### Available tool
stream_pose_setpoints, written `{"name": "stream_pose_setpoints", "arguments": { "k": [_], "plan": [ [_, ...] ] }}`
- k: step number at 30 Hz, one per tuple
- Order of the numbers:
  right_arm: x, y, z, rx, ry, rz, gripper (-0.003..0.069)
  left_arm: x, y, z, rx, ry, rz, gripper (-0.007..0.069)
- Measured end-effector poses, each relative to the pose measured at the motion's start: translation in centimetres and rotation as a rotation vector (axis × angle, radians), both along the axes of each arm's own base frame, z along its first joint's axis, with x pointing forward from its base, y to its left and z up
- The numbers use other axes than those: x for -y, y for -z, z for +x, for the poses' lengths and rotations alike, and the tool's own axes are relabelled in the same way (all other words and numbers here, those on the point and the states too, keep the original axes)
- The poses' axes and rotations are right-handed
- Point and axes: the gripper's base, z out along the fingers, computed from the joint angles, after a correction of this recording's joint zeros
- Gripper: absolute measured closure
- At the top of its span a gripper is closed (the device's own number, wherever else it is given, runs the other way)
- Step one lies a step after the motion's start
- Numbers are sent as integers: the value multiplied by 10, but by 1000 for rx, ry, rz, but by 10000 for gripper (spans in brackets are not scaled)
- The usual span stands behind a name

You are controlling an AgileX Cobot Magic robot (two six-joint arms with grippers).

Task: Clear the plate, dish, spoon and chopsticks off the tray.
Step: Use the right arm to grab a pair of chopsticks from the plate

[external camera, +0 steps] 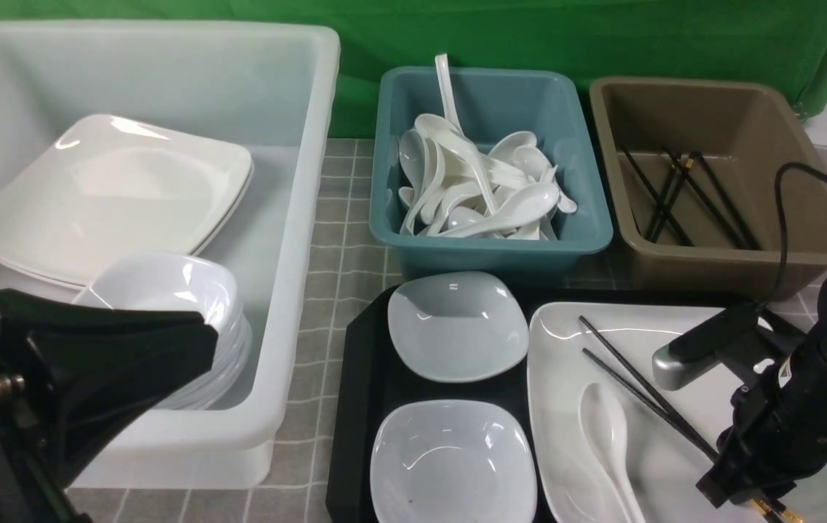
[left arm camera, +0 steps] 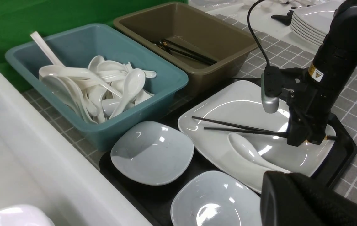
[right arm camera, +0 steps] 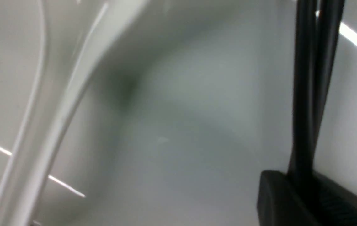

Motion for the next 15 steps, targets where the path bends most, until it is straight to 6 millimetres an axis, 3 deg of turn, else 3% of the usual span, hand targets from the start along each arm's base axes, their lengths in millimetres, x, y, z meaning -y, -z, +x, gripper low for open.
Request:
{"name": "stream_pose_setpoints", "arguments": {
  "k": [6,15],
  "plan": [
    [1,-9,-6,-5,-11,7,576,0,0,0,3,-1,-3,603],
    [7,-62,-31,118,-15,46,576,0,-8,3,71,-21,-61,603]
  ]
}}
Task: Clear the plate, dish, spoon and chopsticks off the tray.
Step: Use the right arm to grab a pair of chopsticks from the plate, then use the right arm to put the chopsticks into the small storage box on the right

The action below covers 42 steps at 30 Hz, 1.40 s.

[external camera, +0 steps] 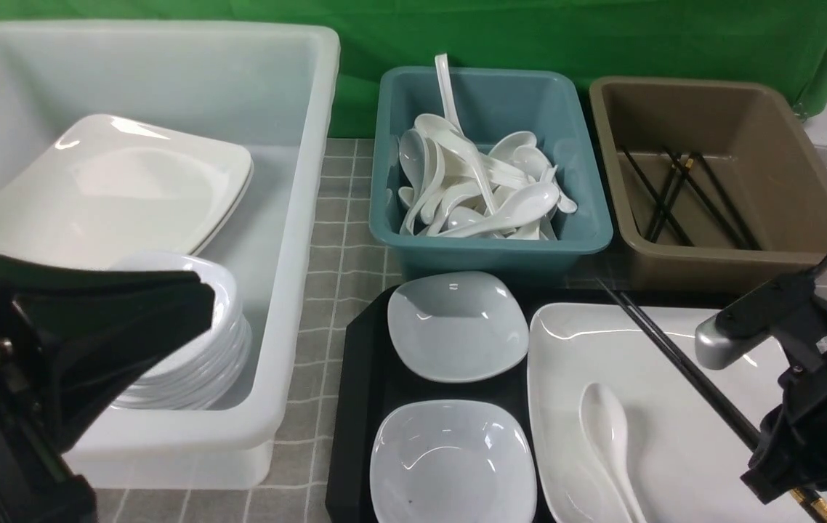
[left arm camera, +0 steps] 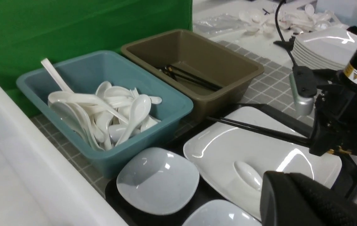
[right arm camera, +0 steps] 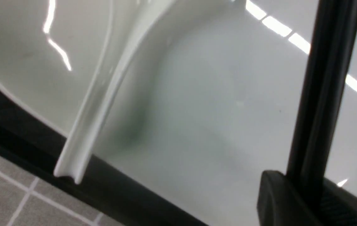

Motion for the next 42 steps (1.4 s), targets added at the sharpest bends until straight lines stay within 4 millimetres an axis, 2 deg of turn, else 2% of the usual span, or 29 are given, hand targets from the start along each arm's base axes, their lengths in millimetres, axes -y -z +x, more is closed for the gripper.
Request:
{"name": "stream_pose_setpoints", "arguments": {
  "k": [6,17,25,27,33,38,41,42],
  "plan": [
    [3,-12,-12,-9,-3,2,576,0,-4,2,47,-13,-18,603],
    [-2,-14,-20,-102,24,63,576,-1,-5,2,57,-16,-14,603],
    [-12,-57,-2,-23,47,143,576,-1,-5,2,57,-16,-14,603],
    [-14,-70,6,-7,43,151,576,-1,-5,2,57,-16,-14,603],
    [-20,-79,38,-20,65,171,576,-1,-5,2,57,-16,-14,603],
    [-10,-76,84,-36,158,246,576,-1,-5,2,57,-16,-14,603],
    [7,-73,122,-31,235,323,576,-1,-5,2,57,-16,-14,603],
    [10,-72,127,-29,243,333,576,-1,-5,2,57,-16,-14,603]
  ]
}}
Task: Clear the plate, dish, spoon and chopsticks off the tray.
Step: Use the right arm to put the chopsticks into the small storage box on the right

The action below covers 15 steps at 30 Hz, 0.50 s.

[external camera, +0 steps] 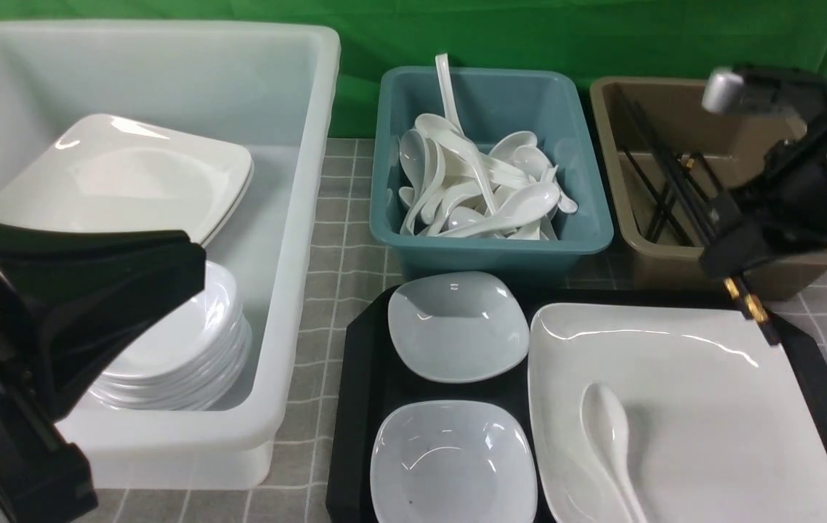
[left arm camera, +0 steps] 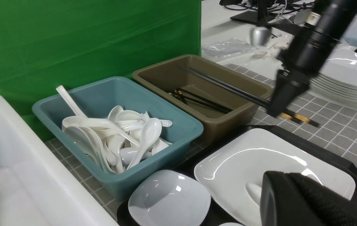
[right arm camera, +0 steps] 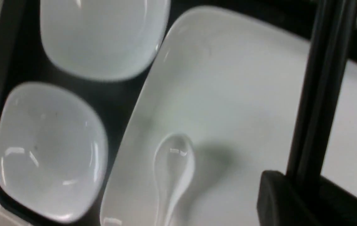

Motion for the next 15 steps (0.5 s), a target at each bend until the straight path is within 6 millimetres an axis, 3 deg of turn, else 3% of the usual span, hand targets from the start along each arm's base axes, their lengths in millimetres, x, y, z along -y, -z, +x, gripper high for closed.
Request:
{"name": "stream_pose_setpoints", "arguments": {
  "k": [4,8,12,15],
  "plan": [
    [31,11,65,30,125,129,576,0,0,0,-1,0,-1,603],
    [52,29,112,58,214,165,576,0,0,0,0,0,-1,603],
    [60,46,136,55,280,139,568,0,0,0,0,0,-1,603],
    [65,60,146,38,319,93,487,0,0,0,0,0,-1,603]
  ]
}}
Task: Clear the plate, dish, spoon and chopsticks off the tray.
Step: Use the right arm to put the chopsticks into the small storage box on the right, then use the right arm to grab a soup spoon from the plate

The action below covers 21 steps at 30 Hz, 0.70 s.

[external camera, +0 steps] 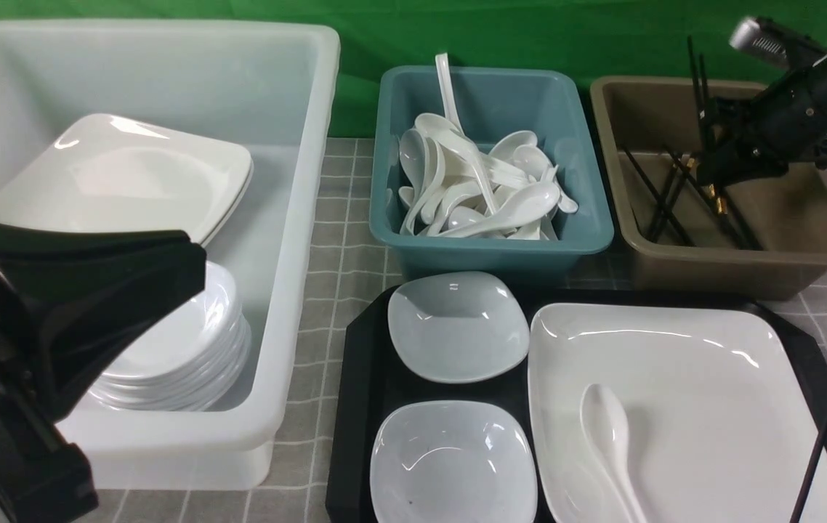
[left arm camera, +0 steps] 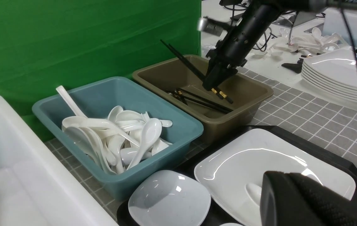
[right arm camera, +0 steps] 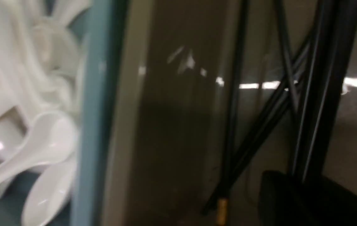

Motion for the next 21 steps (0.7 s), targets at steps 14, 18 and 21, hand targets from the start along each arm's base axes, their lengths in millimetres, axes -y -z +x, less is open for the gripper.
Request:
{"name": "stream_pose_setpoints", "arguments": {
  "k": [14,18,21],
  "plan": [
    [-16,-74,-54,-7,-80,-144,407,-1,0,1,25,-7,28,603],
    [-59,-95,-133,-52,-196,-238,402,-1,0,1,28,-8,31,603],
    [-95,-73,-195,-123,-284,-295,370,-1,0,1,28,-8,31,603]
  ]
}}
